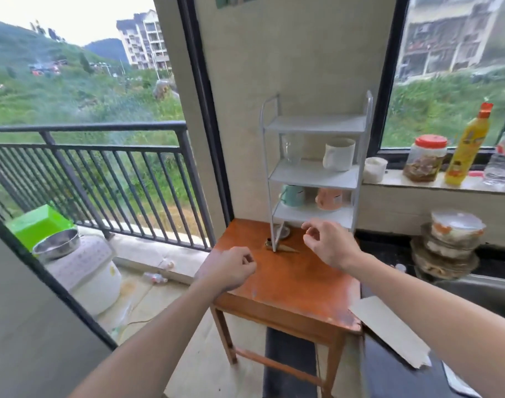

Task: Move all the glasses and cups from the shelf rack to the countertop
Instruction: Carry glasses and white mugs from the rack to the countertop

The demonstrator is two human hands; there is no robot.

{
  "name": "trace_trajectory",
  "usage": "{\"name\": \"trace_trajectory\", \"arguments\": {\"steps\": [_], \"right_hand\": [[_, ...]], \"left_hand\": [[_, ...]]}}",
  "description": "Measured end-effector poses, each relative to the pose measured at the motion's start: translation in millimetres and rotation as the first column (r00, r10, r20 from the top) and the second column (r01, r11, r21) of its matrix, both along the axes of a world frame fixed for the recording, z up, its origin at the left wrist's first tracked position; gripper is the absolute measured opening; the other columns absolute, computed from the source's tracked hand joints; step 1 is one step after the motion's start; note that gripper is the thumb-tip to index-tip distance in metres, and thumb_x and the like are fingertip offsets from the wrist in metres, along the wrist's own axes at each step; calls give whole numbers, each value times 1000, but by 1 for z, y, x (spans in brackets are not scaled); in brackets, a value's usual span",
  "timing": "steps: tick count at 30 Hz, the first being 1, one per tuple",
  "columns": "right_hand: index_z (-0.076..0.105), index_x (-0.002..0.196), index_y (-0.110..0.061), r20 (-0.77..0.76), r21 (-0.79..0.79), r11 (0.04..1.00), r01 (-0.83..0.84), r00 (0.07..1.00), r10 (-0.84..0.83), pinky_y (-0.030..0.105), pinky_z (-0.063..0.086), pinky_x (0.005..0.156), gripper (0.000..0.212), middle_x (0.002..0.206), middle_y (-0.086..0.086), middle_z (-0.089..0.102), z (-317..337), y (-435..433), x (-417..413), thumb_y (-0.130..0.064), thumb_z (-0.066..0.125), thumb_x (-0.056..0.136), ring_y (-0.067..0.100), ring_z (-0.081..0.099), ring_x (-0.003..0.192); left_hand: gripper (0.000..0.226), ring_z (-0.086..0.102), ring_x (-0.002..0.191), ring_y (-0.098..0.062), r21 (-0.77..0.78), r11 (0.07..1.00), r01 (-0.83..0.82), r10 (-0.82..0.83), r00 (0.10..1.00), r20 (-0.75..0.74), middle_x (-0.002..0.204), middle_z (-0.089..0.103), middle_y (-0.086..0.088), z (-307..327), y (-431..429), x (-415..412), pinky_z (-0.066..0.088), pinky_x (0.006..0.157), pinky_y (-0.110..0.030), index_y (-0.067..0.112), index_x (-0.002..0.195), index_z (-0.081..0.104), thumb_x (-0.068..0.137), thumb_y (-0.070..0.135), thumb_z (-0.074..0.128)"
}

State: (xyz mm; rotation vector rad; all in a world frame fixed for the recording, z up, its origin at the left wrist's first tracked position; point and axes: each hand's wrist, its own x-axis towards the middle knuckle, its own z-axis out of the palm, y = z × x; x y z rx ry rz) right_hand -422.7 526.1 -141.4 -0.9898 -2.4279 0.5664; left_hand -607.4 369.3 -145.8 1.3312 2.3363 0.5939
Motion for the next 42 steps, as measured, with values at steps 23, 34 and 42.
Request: {"name": "trace_trajectory", "arguments": {"steps": [23,34,42], "right_hand": [[54,70,-17,-441,-569,743,352,632,-637,39,42,64,17,67,3,52,22,265,-115,-29,52,83,27,54,71],[65,73,-14,-521,-672,701,238,519,-677,30,42,64,24,61,-3,69,15,287,-117,-30,55,88,21,60,69],[63,65,-17,-535,-697,678,232,462,-708,34,41,69,31,57,-2,59,14,271,-106,-27,51,92,18,54,65]], "left_hand": [[43,54,109,-29,398,907,-138,-9,938,347,121,56,-8,43,346,-94,47,95,-44,15,128,45,89,32,56],[32,55,71,-22,417,860,-293,-88,720,688,63,58,-4,53,414,-104,37,73,-35,13,66,53,94,28,47],[35,54,64,-16,319,922,-222,-115,628,769,66,59,-2,51,384,-104,49,80,-38,13,70,60,94,39,56]]}}
